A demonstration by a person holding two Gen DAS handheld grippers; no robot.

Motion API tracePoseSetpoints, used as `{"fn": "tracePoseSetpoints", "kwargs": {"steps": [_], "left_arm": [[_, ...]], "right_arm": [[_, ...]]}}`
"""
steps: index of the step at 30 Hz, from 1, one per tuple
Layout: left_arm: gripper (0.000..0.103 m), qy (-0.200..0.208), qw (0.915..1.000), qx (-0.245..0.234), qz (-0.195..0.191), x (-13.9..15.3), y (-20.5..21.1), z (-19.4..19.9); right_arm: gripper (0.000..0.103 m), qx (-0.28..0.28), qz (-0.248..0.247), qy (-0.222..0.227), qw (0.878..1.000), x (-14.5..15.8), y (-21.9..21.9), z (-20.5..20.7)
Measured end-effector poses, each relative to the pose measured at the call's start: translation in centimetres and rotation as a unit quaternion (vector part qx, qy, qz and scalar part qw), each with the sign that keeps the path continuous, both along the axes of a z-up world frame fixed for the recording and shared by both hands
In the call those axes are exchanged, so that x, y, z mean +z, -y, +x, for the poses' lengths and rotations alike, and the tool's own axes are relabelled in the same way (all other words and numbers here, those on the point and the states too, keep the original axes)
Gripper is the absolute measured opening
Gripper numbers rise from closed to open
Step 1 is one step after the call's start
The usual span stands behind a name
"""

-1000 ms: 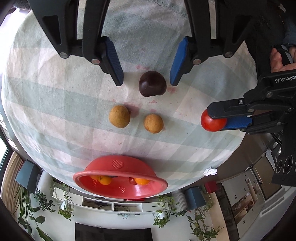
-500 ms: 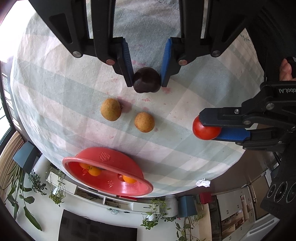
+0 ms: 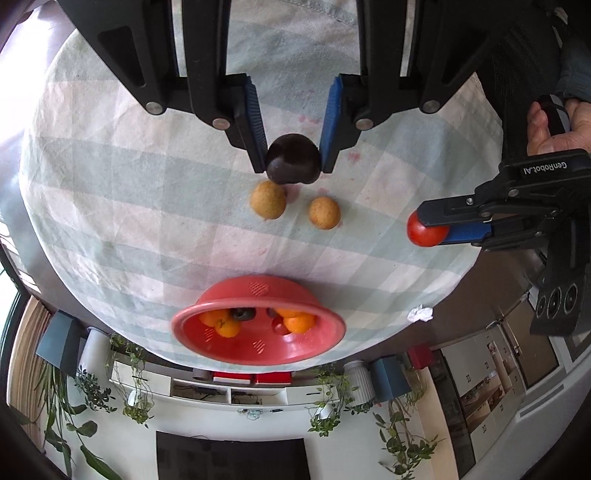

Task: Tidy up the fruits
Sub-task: 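Carry tomato and plum into the red bowl and open both tools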

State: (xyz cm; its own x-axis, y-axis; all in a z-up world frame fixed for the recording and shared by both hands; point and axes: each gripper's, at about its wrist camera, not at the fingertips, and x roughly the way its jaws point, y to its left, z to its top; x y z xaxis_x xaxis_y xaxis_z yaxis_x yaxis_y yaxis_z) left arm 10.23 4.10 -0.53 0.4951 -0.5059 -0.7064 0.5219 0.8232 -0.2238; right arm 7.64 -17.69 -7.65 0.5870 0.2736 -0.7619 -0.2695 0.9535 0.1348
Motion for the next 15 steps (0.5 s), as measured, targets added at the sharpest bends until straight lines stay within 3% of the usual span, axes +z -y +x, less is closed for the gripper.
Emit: {"fn": "tracePoseSetpoints", "kwargs": {"steps": [7,15], "left_arm": [[0.031,0.045,0.9989,0.001,0.017,4.6,1.0,4.4],[0.031,0.062,0.9959,-0.029,0.06,7.5,5.3,11.6]], "right_arm": [[0.032,-0.052,0.036,0.032,0.997,3.9,4.7,3.2],[0.032,-0.031,0.044,0.054,0.997,7.4,3.9,8.5]]}}
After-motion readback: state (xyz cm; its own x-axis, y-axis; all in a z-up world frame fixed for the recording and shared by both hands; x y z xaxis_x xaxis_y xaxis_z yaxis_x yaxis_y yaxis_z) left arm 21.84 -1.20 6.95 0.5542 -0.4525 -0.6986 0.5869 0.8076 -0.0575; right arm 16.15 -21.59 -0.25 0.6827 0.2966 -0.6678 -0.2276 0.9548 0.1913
